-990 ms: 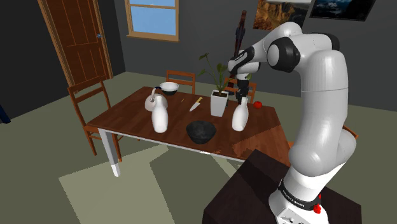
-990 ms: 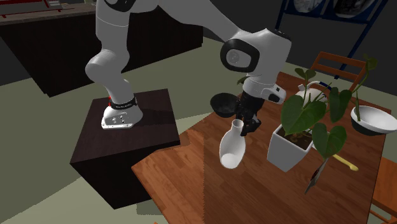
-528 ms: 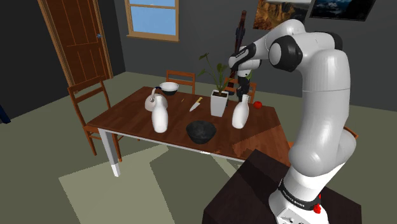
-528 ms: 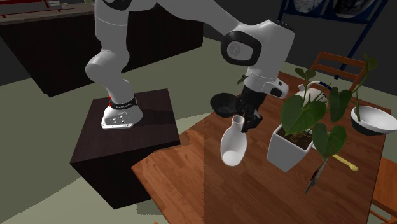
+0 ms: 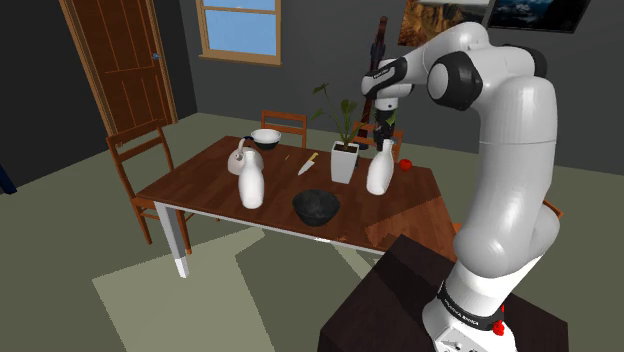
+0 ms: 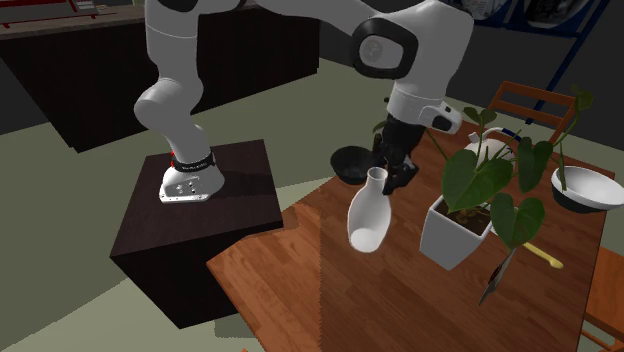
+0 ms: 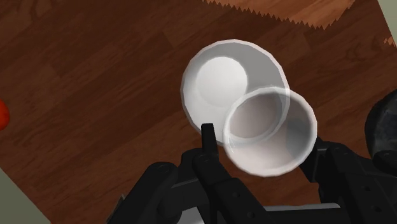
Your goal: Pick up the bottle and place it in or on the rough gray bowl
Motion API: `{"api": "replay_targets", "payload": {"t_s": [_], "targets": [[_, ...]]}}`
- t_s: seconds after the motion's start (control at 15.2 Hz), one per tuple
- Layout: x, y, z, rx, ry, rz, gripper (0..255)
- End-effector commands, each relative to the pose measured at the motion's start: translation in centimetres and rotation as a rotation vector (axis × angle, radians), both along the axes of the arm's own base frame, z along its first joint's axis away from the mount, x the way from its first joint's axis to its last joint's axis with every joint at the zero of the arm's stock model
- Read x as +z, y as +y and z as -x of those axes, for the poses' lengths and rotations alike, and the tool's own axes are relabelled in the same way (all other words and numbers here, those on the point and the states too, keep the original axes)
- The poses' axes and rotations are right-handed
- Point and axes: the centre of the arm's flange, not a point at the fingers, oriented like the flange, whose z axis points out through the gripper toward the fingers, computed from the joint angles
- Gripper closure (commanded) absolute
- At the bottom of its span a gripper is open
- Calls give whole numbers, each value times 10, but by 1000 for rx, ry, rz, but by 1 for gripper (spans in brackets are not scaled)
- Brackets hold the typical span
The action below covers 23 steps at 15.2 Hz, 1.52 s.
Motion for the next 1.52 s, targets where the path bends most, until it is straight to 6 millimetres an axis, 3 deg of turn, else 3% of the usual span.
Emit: {"api": "replay_targets", "payload": {"t_s": [0.0, 1.25, 1.45], "targets": [[10, 0, -1, 0, 0, 0, 255], [107, 0, -1, 0, 0, 0, 255], [118, 36, -13, 0, 0, 0, 255]]}}
